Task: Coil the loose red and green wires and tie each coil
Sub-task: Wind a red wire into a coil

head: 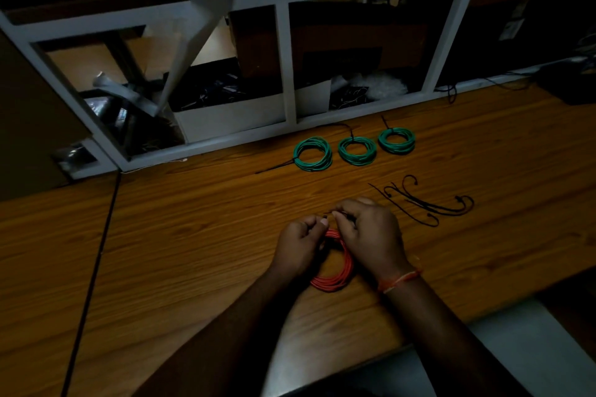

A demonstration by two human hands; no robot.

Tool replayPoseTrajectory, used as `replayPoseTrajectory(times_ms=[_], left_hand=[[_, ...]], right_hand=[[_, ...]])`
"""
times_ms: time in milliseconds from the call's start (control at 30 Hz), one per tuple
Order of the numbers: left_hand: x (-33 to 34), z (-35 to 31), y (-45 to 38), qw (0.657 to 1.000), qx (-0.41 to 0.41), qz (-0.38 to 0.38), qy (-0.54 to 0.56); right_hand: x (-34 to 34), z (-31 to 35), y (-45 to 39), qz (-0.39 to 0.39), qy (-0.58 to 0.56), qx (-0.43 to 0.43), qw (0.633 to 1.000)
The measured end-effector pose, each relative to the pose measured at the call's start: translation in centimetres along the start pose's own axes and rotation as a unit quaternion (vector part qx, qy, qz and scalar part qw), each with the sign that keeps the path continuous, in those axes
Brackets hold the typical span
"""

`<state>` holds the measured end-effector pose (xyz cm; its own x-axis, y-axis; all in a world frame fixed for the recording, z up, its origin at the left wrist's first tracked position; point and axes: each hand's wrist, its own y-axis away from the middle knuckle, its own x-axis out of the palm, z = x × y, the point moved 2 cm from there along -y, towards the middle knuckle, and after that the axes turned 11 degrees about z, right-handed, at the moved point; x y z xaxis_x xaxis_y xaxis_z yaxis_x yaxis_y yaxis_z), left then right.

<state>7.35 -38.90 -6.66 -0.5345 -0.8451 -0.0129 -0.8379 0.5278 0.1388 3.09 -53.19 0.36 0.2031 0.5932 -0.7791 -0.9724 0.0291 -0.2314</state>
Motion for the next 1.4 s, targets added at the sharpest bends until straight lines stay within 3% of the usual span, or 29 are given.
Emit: replayPoseTrajectory(times_ms=[1033, 1200, 1400], left_hand=[[-0.1, 0.6, -0.2, 1.0, 0.023, 0.005, -0.011], [-0.2, 0.8, -0.2, 1.0, 0.029, 0.005, 0.001], [0.1, 0.8, 0.0, 0.999, 0.044, 0.019, 0.003]], right_hand=[[0.5, 0.8, -0.3, 0.057, 0.072, 0.032, 0.995], [0.4, 0.4, 0.5, -0.003, 0.021, 0.02, 1.0], [1.2, 0.4, 0.4, 0.011, 0.023, 0.018, 1.0]])
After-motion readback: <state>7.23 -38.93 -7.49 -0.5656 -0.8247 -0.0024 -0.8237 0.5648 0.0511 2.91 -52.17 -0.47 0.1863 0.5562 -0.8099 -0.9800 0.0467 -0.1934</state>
